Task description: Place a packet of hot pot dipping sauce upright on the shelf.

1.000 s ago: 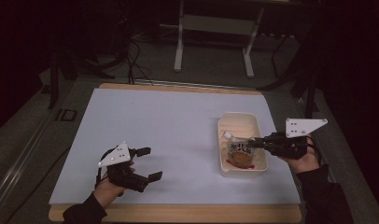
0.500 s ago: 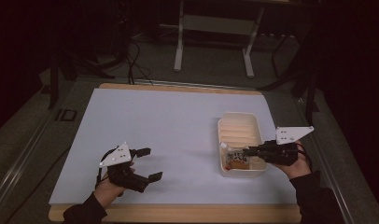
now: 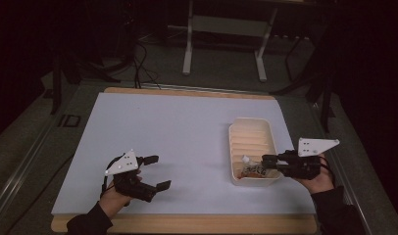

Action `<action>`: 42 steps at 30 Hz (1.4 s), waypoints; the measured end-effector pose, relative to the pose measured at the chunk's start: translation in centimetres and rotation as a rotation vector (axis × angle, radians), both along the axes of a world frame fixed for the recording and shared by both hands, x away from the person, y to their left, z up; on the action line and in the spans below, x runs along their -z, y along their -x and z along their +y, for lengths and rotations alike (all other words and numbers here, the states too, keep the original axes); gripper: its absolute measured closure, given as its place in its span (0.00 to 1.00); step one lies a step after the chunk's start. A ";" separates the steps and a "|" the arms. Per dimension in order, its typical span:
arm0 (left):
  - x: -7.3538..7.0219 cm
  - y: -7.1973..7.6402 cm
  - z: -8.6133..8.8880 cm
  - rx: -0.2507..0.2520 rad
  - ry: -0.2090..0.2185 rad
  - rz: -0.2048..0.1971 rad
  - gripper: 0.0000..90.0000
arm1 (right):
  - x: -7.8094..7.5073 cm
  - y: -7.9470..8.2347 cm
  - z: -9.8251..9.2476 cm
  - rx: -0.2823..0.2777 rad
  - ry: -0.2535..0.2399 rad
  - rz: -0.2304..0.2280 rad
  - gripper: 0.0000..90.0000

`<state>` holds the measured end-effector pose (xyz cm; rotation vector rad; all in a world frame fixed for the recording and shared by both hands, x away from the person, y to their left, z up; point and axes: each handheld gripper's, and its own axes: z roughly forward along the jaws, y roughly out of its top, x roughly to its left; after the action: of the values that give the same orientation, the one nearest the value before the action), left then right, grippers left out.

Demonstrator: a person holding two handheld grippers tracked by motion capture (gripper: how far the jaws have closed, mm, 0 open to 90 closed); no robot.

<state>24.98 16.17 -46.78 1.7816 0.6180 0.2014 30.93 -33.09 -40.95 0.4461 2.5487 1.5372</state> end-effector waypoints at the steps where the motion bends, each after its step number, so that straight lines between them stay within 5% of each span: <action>1: 0.0 0.0 0.0 0.000 0.001 0.001 0.05 | -0.4 0.1 0.1 0.013 -0.003 -0.010 0.81; 12: -0.1 0.1 0.0 -0.003 0.001 -0.010 0.05 | -4.4 1.2 3.7 0.082 -0.056 -0.099 0.64; 20: -0.1 0.2 0.1 -0.003 -0.003 -0.018 0.05 | -5.4 1.7 7.2 0.101 -0.092 -0.127 0.44; 26: -0.1 0.2 0.1 -0.001 -0.003 -0.016 0.05 | -5.2 2.3 9.3 0.106 -0.081 -0.145 0.33; 29: -0.1 0.2 0.1 0.001 -0.003 -0.017 0.05 | -4.4 2.7 10.7 0.089 -0.085 -0.126 0.19; 34: 0.0 0.4 0.1 0.001 -0.007 -0.022 0.05 | -3.3 3.2 11.6 0.058 -0.094 -0.103 0.15; 42: 0.1 0.4 0.1 0.004 -0.009 -0.022 0.05 | -1.0 3.6 12.4 0.085 -0.088 -0.091 0.15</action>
<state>24.58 16.28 -46.83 1.7870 0.5981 0.2211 27.33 -20.73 -39.93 0.4768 2.3710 1.6055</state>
